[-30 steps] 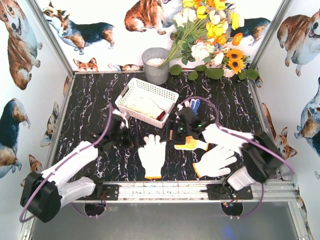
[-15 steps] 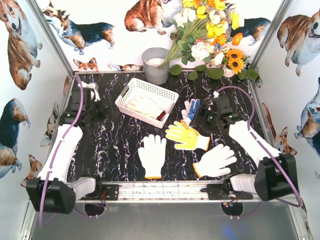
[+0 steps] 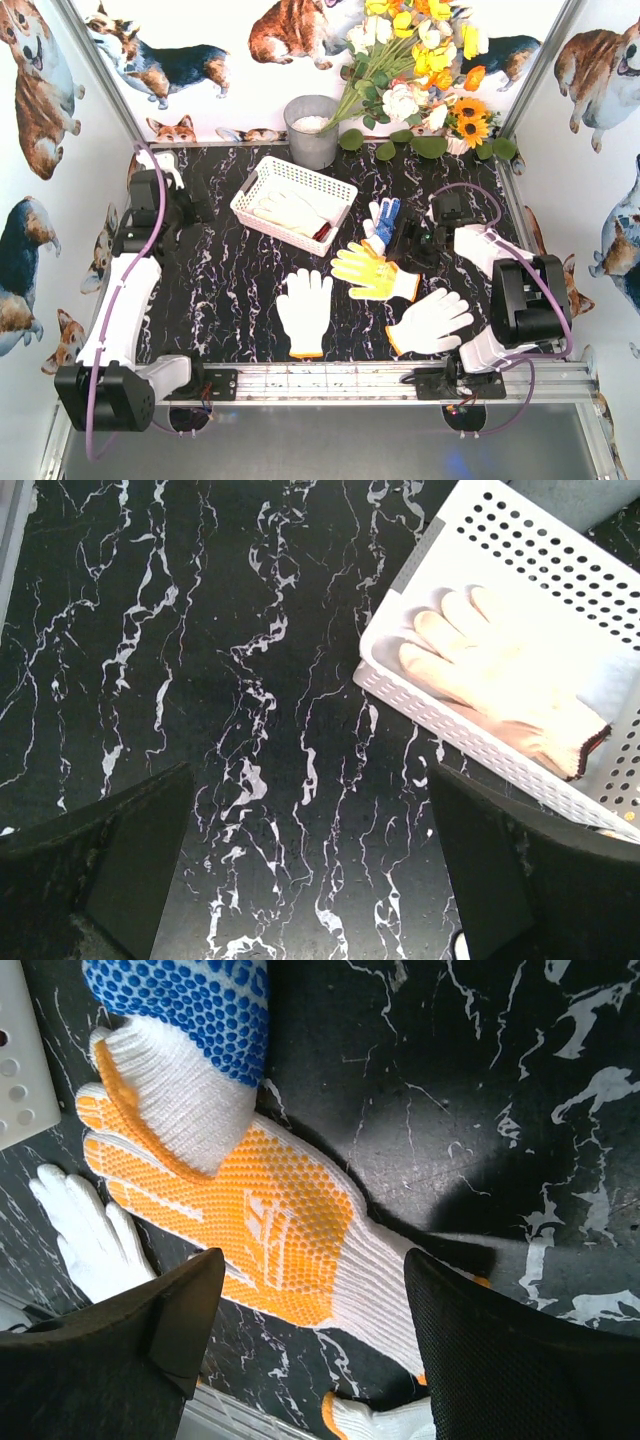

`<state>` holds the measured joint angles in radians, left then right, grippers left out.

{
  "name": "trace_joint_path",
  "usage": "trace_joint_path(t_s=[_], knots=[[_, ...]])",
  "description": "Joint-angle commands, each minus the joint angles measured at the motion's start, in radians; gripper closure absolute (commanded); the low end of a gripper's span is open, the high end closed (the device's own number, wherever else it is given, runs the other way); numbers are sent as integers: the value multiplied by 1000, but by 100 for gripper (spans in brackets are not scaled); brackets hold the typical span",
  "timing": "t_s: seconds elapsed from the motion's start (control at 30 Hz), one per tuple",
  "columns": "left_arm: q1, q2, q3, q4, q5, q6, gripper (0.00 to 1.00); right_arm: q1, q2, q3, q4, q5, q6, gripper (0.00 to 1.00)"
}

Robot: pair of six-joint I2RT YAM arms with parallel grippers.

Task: Put the gloves into the storage basket
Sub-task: Pick up the glove from the center of the board.

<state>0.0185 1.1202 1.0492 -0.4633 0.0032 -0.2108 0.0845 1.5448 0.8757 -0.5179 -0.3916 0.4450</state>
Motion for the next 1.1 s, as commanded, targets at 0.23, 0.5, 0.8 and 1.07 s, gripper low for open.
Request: trace_joint_path(t_s=[0.23,0.5,0.8,1.07], knots=[[12,-85,-198,69,-17,19,7,-5,0,-16,-23,-18,-25,29],[11,-85,-208,78,9,33,6,34,-88,-127,-74,-33,62,31],[11,-90,-209,86,12,39,6,314,-213,-216,-26,-3,296,32],[12,-96,-210,90,20,39,6,336,-323,-162,-145,208,246,31]])
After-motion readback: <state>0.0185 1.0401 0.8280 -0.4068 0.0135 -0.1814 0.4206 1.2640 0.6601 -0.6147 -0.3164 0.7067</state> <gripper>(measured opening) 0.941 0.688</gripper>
